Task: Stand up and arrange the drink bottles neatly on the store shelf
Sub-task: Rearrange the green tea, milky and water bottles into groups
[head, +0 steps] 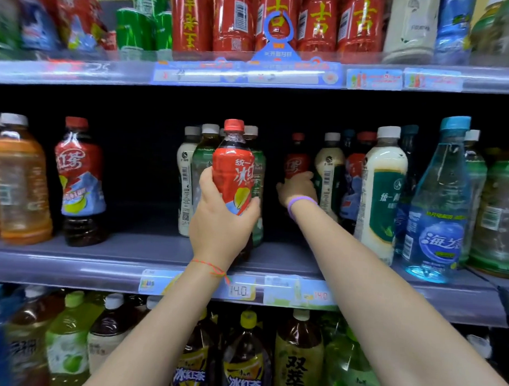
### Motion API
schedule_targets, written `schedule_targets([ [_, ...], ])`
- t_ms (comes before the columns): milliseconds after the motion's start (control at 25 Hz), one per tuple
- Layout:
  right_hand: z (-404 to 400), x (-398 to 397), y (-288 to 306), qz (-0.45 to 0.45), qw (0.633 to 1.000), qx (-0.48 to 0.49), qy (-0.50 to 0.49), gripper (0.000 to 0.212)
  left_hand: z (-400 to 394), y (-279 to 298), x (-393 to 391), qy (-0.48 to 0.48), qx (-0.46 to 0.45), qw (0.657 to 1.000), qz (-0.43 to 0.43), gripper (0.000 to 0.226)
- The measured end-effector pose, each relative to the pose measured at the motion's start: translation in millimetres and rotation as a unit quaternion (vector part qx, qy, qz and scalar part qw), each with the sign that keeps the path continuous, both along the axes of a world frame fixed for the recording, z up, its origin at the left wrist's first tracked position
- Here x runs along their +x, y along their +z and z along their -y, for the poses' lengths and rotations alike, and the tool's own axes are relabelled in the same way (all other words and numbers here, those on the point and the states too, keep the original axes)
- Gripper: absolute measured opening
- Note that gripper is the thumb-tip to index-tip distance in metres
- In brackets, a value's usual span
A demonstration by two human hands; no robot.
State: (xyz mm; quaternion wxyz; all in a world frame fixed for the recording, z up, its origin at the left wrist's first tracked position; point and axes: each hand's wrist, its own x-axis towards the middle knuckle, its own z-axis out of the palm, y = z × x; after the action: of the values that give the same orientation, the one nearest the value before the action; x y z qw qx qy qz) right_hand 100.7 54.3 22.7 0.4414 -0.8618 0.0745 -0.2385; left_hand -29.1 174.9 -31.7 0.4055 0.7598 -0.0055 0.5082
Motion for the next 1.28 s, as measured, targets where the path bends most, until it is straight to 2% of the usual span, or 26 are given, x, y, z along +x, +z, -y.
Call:
schedule_targets([
  [80, 4.9, 10.1, 2.1, 0.001, 1.000, 0.004, 0.005, 0.060, -0.9, -1.5, 2.3, -0.001, 0.001, 1.000, 0.006, 0.077],
  [200, 7.8, -0.2, 3.2, -0.001, 0.999, -0.015, 0.036, 0.057, -4.4, -1.1, 5.9, -0.005, 0.001, 1.000, 0.006, 0.073],
  [320, 17.7, -49.2, -2.3, 0.000, 0.993, 0.039, 0.107, 0.044, -13.6, 0.3, 6.8, -0.065, -0.017, 0.998, 0.000, 0.064],
  [400, 26.7, -89.2, -14.3, 0.057, 0.990, 0.050, 0.115, 0.045, -18.0, 0.1, 3.0, -0.099, -0.039, 0.994, 0.015, 0.062],
  [480, 29.2, -128.2, -26.5, 0.135, 0.988, 0.011, 0.078, 0.052, -18.8, -0.8, -4.6, -0.112, -0.058, 0.991, 0.042, 0.058],
  [600, 13.2, -164.9, -32.5, 0.230, 0.972, -0.041, 0.040, 0.049, -28.1, -3.3, -15.6, -0.134, -0.074, 0.984, 0.095, 0.056],
  [720, -24.3, -185.9, -15.3, 0.304, 0.951, -0.018, 0.046, 0.041, -63.7, 5.1, -23.0, -0.085, -0.027, 0.988, 0.126, 0.071],
  [800, -58.6, -189.9, -3.6, 0.328, 0.941, -0.002, 0.078, 0.040, -96.2, 14.5, -26.7, -0.043, 0.005, 0.990, 0.136, 0.068],
  [1000, -149.9, -170.1, -6.9, 0.315, 0.935, -0.054, 0.156, 0.045, -182.7, 16.1, -18.8, 0.075, 0.056, 0.995, 0.043, 0.061],
  [1120, -186.5, -147.1, -16.0, 0.265, 0.947, -0.078, 0.164, 0.047, -213.0, 15.6, -16.6, 0.095, 0.103, 0.990, -0.019, 0.083],
  [1200, -197.5, -133.9, -20.8, 0.217, 0.961, -0.085, 0.146, 0.044, -222.4, 15.8, -16.6, 0.140, 0.144, 0.980, -0.018, 0.089],
  [1280, -207.8, -125.7, -24.9, 0.174, 0.970, -0.086, 0.144, 0.040, -234.6, 11.0, -12.8, 0.210, 0.189, 0.959, 0.012, 0.086],
])
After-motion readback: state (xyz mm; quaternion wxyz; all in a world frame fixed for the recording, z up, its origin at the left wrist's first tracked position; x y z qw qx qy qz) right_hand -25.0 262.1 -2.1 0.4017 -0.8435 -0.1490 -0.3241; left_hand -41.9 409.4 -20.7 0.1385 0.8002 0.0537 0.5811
